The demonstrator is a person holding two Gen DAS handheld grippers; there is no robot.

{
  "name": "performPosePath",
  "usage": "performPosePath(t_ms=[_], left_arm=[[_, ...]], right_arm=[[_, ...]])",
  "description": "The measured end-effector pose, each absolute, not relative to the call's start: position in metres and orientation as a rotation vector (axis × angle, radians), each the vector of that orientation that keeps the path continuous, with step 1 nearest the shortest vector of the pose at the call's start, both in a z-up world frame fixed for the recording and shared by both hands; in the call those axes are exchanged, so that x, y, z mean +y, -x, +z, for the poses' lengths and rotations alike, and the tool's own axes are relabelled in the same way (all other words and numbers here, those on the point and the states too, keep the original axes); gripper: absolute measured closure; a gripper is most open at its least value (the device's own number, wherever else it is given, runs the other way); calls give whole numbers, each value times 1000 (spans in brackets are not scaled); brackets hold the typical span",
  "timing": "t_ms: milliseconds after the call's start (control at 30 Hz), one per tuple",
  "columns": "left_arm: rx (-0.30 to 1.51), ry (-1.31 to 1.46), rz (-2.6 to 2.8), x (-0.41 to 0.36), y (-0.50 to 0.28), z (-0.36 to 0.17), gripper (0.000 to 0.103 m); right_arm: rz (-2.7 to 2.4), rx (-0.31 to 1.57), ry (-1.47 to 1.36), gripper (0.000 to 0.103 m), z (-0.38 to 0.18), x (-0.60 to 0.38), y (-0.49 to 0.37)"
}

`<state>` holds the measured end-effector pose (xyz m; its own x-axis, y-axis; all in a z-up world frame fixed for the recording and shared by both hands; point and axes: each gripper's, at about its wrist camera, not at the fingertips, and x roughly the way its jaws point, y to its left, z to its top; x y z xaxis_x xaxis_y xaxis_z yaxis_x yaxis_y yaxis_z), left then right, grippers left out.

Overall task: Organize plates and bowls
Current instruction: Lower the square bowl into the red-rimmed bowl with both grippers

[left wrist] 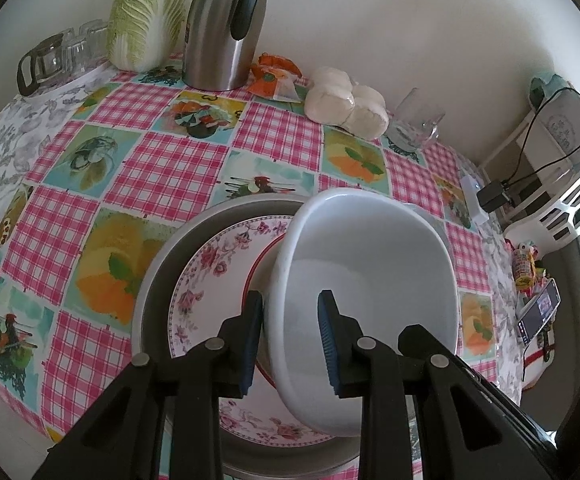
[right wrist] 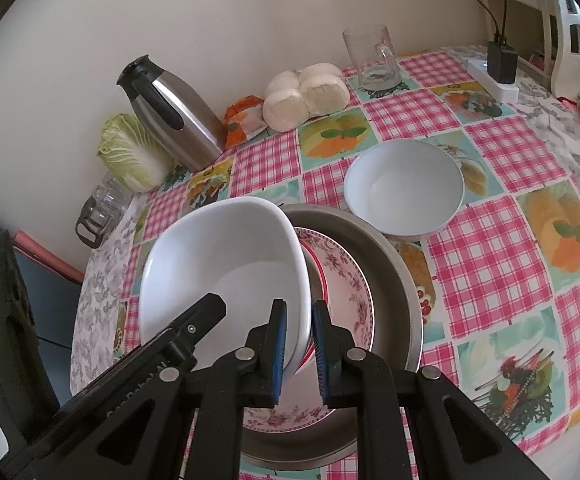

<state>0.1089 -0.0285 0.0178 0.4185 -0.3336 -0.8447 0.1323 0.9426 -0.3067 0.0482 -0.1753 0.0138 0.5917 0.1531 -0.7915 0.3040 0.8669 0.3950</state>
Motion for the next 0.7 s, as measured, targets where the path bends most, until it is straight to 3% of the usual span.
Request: performPosePath(t_ms=[700], left_arm=[[1113, 202, -299, -30, -112, 16, 70]], right_arm=[[-101, 934, -554, 87, 9, -180, -50]])
